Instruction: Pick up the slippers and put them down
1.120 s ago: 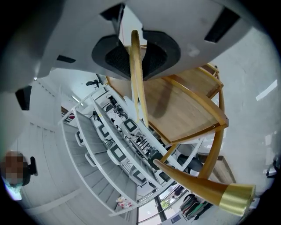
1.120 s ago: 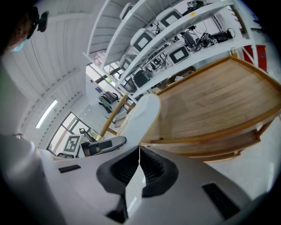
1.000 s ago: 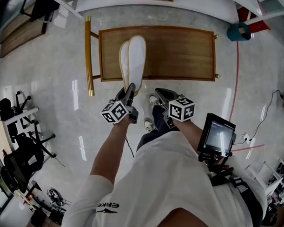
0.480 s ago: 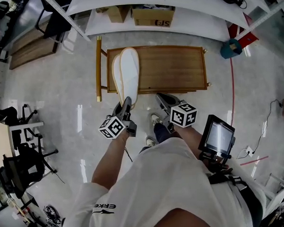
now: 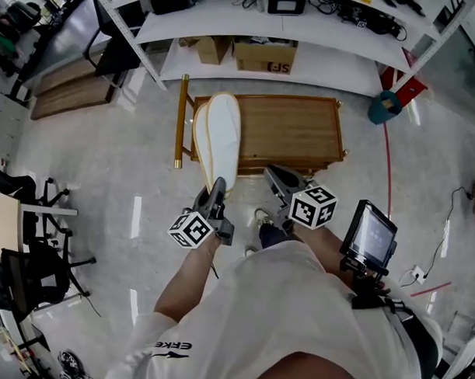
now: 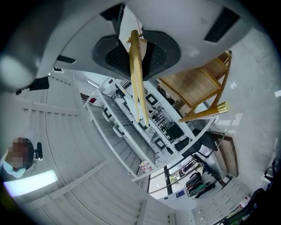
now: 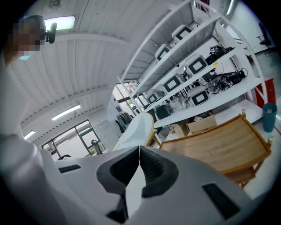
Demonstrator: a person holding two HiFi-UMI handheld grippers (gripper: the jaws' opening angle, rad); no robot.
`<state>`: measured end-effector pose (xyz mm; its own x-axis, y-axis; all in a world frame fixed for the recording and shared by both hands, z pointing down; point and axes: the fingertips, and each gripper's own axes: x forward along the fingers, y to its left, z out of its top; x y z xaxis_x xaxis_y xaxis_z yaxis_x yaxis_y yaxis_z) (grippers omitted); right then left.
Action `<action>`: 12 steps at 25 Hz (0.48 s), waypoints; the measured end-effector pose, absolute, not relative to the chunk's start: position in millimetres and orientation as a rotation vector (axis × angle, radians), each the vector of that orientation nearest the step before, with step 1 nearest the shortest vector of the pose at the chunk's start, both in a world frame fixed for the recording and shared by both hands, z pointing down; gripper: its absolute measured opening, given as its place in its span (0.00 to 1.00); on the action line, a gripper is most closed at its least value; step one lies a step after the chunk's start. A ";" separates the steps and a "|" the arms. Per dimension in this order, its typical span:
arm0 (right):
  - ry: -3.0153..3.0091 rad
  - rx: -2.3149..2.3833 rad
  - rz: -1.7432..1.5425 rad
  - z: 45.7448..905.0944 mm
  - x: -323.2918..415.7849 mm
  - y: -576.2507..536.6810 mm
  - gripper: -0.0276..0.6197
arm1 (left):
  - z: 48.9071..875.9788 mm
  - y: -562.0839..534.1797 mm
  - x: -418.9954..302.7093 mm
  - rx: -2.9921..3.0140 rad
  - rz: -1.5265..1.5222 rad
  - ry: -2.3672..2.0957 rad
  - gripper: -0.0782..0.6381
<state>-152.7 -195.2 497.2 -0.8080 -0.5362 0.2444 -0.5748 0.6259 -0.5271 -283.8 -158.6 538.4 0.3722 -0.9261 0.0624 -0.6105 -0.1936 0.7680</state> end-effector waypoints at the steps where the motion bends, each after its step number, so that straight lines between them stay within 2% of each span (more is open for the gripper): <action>1: -2.790 0.944 0.924 490.4 -153.1 -188.8 0.05 | 533.6 -151.7 -283.3 1.910 -0.562 -1.328 0.20; 12: -2.856 0.929 0.849 453.5 -158.7 -121.2 0.05 | 499.6 -83.1 -286.8 1.950 -0.640 -1.315 0.20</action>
